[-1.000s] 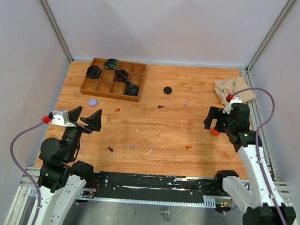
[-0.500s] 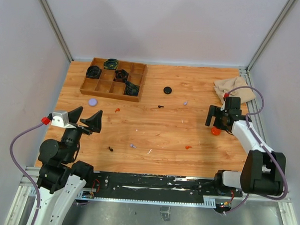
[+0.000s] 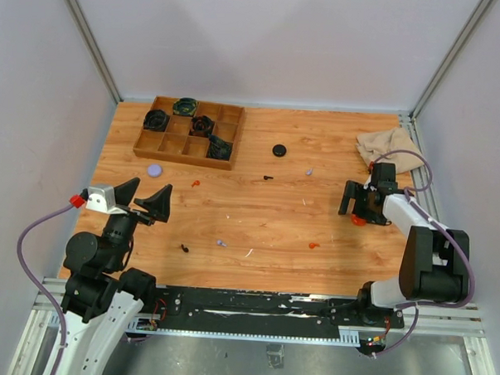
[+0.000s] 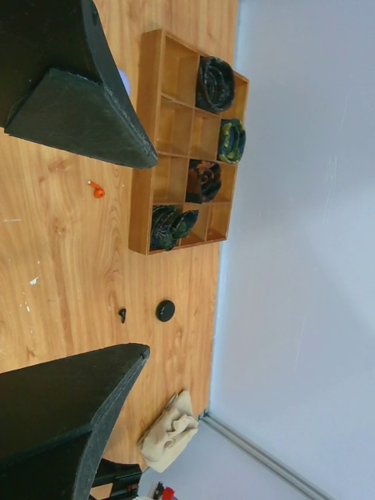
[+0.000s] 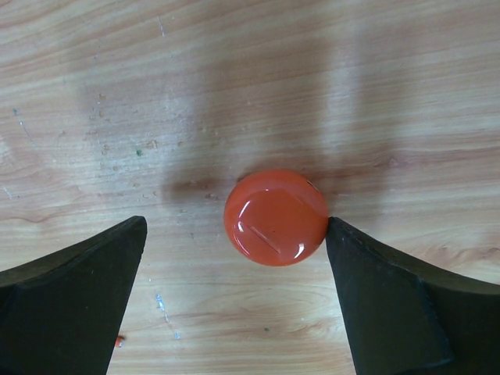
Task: Insert the wireless bluetooth earbuds into the charging case
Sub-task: Pick up the charging case at the center of the board.
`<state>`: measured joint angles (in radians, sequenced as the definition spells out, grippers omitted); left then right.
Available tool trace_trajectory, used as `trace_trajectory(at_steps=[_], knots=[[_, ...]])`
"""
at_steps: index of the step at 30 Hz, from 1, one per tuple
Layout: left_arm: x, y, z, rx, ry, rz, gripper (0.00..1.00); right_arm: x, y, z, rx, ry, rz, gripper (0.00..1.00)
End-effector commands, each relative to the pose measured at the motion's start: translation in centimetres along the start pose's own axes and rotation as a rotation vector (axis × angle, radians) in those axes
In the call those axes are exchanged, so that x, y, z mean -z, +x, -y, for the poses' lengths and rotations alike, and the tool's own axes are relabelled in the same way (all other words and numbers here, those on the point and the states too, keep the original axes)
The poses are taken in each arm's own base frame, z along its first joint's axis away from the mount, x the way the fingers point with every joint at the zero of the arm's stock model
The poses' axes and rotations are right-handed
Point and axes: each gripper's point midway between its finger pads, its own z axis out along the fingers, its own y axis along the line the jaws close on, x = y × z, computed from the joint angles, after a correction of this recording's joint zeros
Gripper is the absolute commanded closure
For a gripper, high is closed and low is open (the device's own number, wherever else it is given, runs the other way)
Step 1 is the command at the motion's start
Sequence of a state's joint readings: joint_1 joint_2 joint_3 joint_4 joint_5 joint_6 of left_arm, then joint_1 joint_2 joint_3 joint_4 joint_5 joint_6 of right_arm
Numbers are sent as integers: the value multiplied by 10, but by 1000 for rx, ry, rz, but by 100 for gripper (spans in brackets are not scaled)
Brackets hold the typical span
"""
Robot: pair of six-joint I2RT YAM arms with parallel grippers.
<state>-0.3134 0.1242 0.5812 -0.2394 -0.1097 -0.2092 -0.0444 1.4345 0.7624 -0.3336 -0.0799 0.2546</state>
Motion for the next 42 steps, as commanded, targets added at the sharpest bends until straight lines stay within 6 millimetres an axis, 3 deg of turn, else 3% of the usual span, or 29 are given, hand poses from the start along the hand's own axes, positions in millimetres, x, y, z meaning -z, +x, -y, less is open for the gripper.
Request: trace_trajectory(at_steps=[1,7,15,23,27,42], knots=[[0,-5,6,-5,33,26,1,-2,14,-14,-28,-76,-37,1],[0,-4,6,-4,35,23,1,6,18,-38,6,-160,-30,1],[-2,-1,7,-5,41,10,1,20,14,-72,183,-262,-24,1],[-4,2,10,-5,52,-4,1,42,-13,-48,269,-100,69,1],[-4,3,11,-5,57,-8,1,34,-22,-41,288,-49,50,0],[-5,5,13,-7,66,-14,1,-8,-16,-20,325,30,-56,19]])
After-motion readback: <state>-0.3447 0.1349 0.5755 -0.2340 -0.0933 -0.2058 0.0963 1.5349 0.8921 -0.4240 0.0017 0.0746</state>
